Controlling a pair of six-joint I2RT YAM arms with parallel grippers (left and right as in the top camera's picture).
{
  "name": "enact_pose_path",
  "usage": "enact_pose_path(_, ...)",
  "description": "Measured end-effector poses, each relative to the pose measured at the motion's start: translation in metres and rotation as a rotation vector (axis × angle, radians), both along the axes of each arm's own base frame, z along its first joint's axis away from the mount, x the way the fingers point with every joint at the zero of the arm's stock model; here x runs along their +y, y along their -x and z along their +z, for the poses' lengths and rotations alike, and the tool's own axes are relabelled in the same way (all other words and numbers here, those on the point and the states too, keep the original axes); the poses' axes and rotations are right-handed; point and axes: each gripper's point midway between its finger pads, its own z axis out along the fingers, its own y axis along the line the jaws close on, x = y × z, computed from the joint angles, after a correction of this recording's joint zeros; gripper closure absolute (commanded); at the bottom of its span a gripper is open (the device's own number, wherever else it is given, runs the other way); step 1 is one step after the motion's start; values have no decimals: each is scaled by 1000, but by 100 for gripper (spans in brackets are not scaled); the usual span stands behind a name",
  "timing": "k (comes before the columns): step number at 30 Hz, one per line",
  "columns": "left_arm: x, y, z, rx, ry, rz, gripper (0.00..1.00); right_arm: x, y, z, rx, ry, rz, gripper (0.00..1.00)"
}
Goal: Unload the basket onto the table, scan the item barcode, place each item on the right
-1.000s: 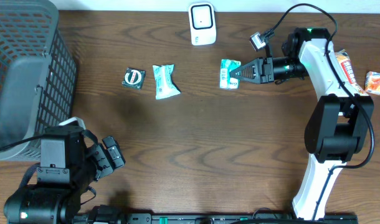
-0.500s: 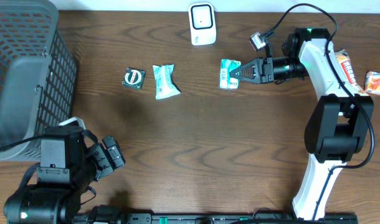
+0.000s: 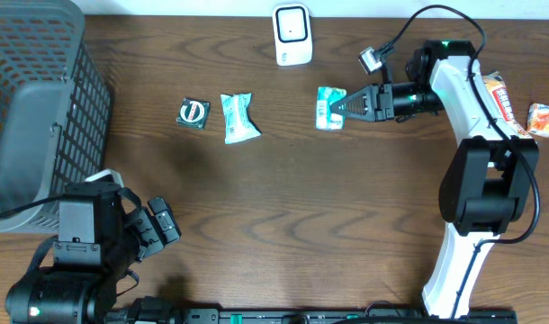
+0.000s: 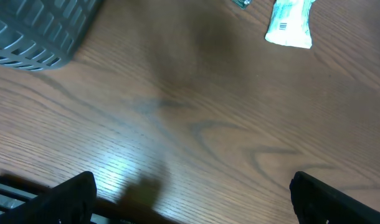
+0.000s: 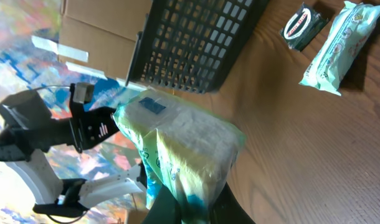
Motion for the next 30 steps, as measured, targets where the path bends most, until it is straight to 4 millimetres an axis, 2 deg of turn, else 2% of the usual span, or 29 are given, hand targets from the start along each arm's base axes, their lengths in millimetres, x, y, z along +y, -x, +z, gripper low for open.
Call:
enact_pose_path(8, 0, 0, 0, 0, 0, 0, 2, 14, 3, -8, -60, 26, 50, 99)
enact_pose_path(12, 0, 0, 0, 0, 0, 0, 2, 20, -7, -30, -117, 133, 74, 99)
enact_pose_path(17, 0, 0, 0, 0, 0, 0, 2, 17, -27, -95, -15, 575, 11, 99)
enact_pose_path(21, 0, 0, 0, 0, 0, 0, 2, -1, -47, -137, -39, 977, -118, 99)
enact_pose_path(25, 0, 0, 0, 0, 0, 0, 2, -15, -68, -148, -190, 1254, -200, 99)
enact_pose_path(30, 0, 0, 0, 0, 0, 0, 2, -9, -104, -136, -448, 1426, -301, 99)
